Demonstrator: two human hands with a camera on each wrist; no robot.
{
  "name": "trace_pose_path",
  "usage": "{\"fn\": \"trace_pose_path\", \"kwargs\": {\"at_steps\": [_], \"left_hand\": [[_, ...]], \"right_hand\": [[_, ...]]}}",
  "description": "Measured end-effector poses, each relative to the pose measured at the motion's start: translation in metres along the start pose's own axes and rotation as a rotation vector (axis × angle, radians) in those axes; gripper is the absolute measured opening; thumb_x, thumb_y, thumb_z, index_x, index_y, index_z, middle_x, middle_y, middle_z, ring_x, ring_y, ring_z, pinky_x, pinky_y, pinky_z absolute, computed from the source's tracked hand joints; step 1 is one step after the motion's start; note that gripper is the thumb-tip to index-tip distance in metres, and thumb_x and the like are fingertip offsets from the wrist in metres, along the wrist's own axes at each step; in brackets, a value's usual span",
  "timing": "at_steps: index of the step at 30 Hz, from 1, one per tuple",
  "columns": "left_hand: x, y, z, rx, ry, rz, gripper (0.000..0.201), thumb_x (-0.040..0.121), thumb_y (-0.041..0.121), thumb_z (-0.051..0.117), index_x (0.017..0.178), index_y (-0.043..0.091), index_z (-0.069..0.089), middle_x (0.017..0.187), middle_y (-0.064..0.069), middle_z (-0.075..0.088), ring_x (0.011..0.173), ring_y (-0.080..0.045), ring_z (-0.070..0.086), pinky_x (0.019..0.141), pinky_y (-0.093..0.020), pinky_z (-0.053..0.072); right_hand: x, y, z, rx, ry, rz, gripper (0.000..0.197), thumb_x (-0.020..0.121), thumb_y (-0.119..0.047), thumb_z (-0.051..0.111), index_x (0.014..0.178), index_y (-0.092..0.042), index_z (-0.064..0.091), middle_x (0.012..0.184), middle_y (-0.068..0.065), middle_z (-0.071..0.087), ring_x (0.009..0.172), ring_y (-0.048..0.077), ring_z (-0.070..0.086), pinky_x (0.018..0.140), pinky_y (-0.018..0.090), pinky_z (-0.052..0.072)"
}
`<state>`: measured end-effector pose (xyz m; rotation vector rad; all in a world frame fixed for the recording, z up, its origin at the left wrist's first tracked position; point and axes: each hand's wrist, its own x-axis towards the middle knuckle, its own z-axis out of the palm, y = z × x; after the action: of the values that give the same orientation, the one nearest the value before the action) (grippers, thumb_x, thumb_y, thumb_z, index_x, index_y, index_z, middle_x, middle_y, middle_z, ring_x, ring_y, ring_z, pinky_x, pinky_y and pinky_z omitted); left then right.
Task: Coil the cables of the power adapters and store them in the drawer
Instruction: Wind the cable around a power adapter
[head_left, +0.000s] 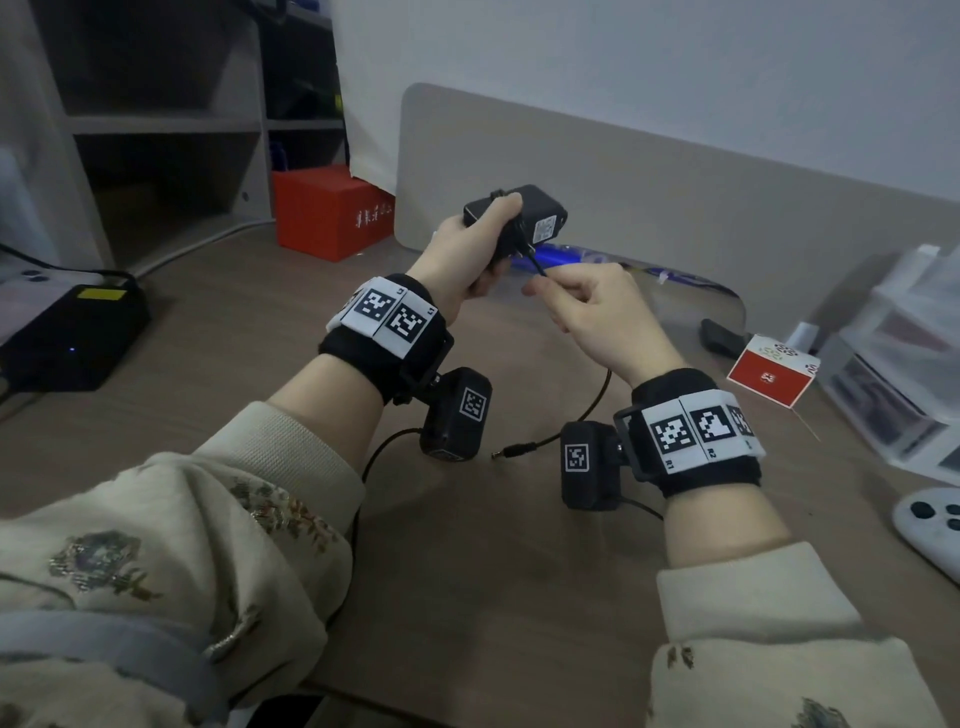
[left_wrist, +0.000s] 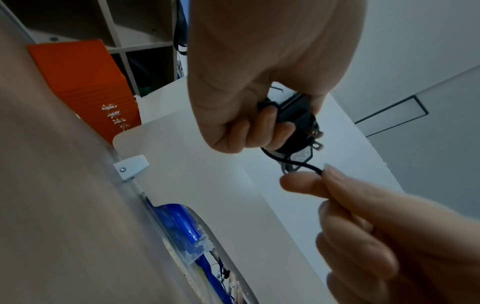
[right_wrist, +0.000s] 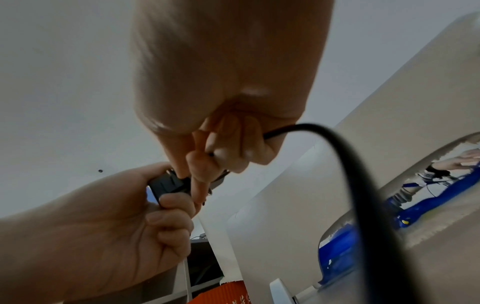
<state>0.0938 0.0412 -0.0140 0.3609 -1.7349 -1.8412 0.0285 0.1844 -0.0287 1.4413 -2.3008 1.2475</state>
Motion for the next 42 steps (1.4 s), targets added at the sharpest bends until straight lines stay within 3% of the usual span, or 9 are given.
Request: {"fn": "trace_pose_path", "kwargs": {"at_steps": [3, 6, 11, 15, 19, 23, 26, 35, 42], "left_hand": [[0.0, -0.002, 0.0, 0.11, 0.012, 0.017, 0.035, 0.084, 0.051, 0.062, 0.084, 0.016, 0.063, 0.062, -0.002, 0.049, 0.046, -0.013, 0.039, 0.045, -0.021, 0.028], [-0.002, -0.003, 0.002, 0.245, -0.046, 0.075, 0.029, 0.093, 0.042, 0.058, 0.086, 0.014, 0.057, 0.058, 0.0, 0.045, 0.039, -0.008, 0.037, 0.042, -0.019, 0.026], [-0.004, -0.004, 0.001, 0.422, -0.081, 0.123, 0.019, 0.092, 0.032, 0.063, 0.09, 0.013, 0.059, 0.062, 0.003, 0.053, 0.039, -0.002, 0.043, 0.037, -0.013, 0.03], [-0.008, -0.002, 0.002, 0.523, -0.115, 0.084, 0.02, 0.087, 0.036, 0.067, 0.088, 0.018, 0.058, 0.061, 0.005, 0.053, 0.048, -0.008, 0.044, 0.037, -0.013, 0.028], [-0.009, 0.005, -0.005, 0.615, -0.28, -0.076, 0.024, 0.089, 0.046, 0.059, 0.08, 0.024, 0.052, 0.06, 0.004, 0.044, 0.05, -0.012, 0.032, 0.046, -0.021, 0.024], [-0.011, 0.008, -0.009, 0.49, -0.451, -0.234, 0.03, 0.097, 0.04, 0.051, 0.073, 0.024, 0.044, 0.052, 0.007, 0.032, 0.045, -0.008, 0.019, 0.049, -0.024, 0.013], [-0.013, 0.011, -0.007, 0.494, -0.475, -0.25, 0.032, 0.098, 0.039, 0.047, 0.071, 0.023, 0.042, 0.05, 0.007, 0.03, 0.043, -0.007, 0.018, 0.05, -0.024, 0.012], [-0.017, 0.013, -0.01, 0.439, -0.501, -0.289, 0.035, 0.095, 0.035, 0.048, 0.064, 0.018, 0.043, 0.047, 0.006, 0.026, 0.044, -0.009, 0.018, 0.054, -0.027, 0.01], [-0.016, 0.013, -0.01, 0.437, -0.586, -0.298, 0.033, 0.095, 0.036, 0.048, 0.069, 0.016, 0.046, 0.051, 0.003, 0.024, 0.044, -0.01, 0.017, 0.049, -0.024, 0.012]], "right_hand": [[0.0, -0.003, 0.001, -0.065, -0.032, -0.008, 0.033, 0.097, -0.022, 0.056, 0.086, 0.007, 0.067, 0.058, 0.011, 0.039, 0.056, 0.015, 0.032, 0.057, 0.03, 0.026], [-0.001, -0.003, 0.0, -0.098, -0.029, -0.01, 0.033, 0.096, -0.021, 0.057, 0.071, -0.003, 0.069, 0.055, 0.011, 0.045, 0.054, 0.015, 0.036, 0.057, 0.031, 0.031], [0.001, 0.002, 0.001, -0.148, 0.098, -0.026, 0.029, 0.087, -0.036, 0.065, 0.071, -0.013, 0.072, 0.068, 0.005, 0.068, 0.071, 0.023, 0.063, 0.069, 0.044, 0.053], [-0.001, -0.001, 0.0, -0.111, 0.151, -0.018, 0.029, 0.085, -0.04, 0.07, 0.068, -0.016, 0.068, 0.059, -0.005, 0.06, 0.061, 0.015, 0.054, 0.064, 0.042, 0.048], [-0.002, -0.003, 0.0, -0.023, 0.152, -0.027, 0.035, 0.079, -0.049, 0.071, 0.066, -0.017, 0.064, 0.061, 0.002, 0.064, 0.063, 0.026, 0.06, 0.066, 0.049, 0.053], [-0.003, -0.007, 0.0, 0.03, 0.185, -0.019, 0.053, 0.066, -0.067, 0.067, 0.063, -0.015, 0.056, 0.056, 0.013, 0.053, 0.056, 0.03, 0.045, 0.057, 0.044, 0.043], [-0.002, -0.004, 0.0, 0.054, 0.215, 0.013, 0.054, 0.063, -0.071, 0.065, 0.059, -0.02, 0.049, 0.054, 0.009, 0.047, 0.053, 0.018, 0.038, 0.055, 0.038, 0.035], [-0.003, 0.004, -0.002, 0.155, 0.212, 0.05, 0.042, 0.067, -0.061, 0.073, 0.062, -0.025, 0.051, 0.057, -0.008, 0.046, 0.058, 0.012, 0.041, 0.056, 0.032, 0.035], [-0.005, 0.011, -0.006, 0.168, 0.253, 0.014, 0.046, 0.074, -0.041, 0.081, 0.066, -0.004, 0.055, 0.057, 0.003, 0.043, 0.053, 0.01, 0.034, 0.052, 0.021, 0.03]]}}
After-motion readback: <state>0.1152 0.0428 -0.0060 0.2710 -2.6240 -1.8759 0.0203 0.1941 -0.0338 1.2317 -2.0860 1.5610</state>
